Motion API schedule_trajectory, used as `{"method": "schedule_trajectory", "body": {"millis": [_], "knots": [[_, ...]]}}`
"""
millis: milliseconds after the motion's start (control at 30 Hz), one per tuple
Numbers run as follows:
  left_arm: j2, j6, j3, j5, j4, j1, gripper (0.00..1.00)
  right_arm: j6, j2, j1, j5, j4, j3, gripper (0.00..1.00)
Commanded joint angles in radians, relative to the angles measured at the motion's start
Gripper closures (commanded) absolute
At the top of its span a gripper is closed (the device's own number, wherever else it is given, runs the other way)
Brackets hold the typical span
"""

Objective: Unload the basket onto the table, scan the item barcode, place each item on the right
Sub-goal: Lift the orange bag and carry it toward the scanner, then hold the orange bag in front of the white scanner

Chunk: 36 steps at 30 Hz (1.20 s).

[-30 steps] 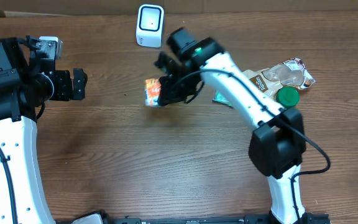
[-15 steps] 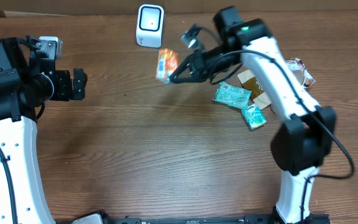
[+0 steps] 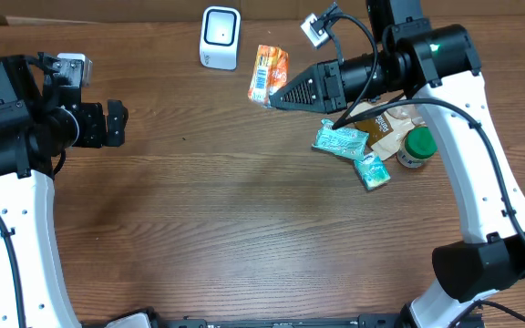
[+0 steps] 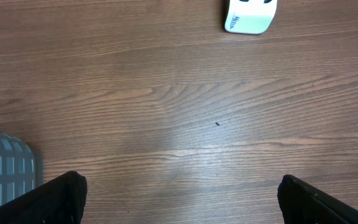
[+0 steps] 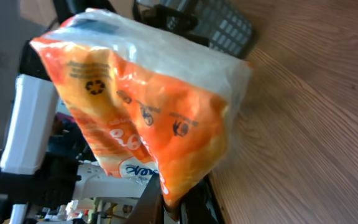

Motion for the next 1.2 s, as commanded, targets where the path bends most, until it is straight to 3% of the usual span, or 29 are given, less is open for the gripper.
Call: {"method": "schedule_trajectory", "body": {"millis": [0, 167, 267, 500, 600, 767, 967, 1167], "knots": [[0.002, 0.023, 0.005, -0.002, 0.003, 0.007, 0.00, 0.031, -0.011, 0.014, 0.101, -0.006, 0.009, 0.96], [0.002, 0.023, 0.005, -0.002, 0.003, 0.007, 0.00, 0.212, -0.011, 0.058, 0.350, 0.006, 0.010, 0.96], [0.002, 0.023, 0.005, -0.002, 0.003, 0.007, 0.00, 0.333, -0.009, 0.122, 0.657, 0.012, 0.040, 0.96], [0.002, 0.023, 0.005, -0.002, 0.003, 0.007, 0.00, 0.322, 0.083, 0.258, 1.198, 0.038, 0.287, 0.96], [0.002, 0.023, 0.005, -0.002, 0.003, 0.007, 0.00, 0.217, 0.139, 0.310, 1.483, 0.197, 0.296, 0.96], [0.002, 0.023, 0.005, -0.002, 0.003, 0.007, 0.00, -0.079, 0.284, 0.332, 1.747, 0.527, 0.296, 0.96], [0.002, 0.023, 0.005, -0.002, 0.003, 0.007, 0.00, -0.631, 0.480, 0.326, 1.801, 0.890, 0.296, 0.96], [0.002, 0.023, 0.005, -0.002, 0.003, 0.007, 0.00, -0.953, 0.642, 0.320, 1.796, 1.145, 0.295, 0.96]]}}
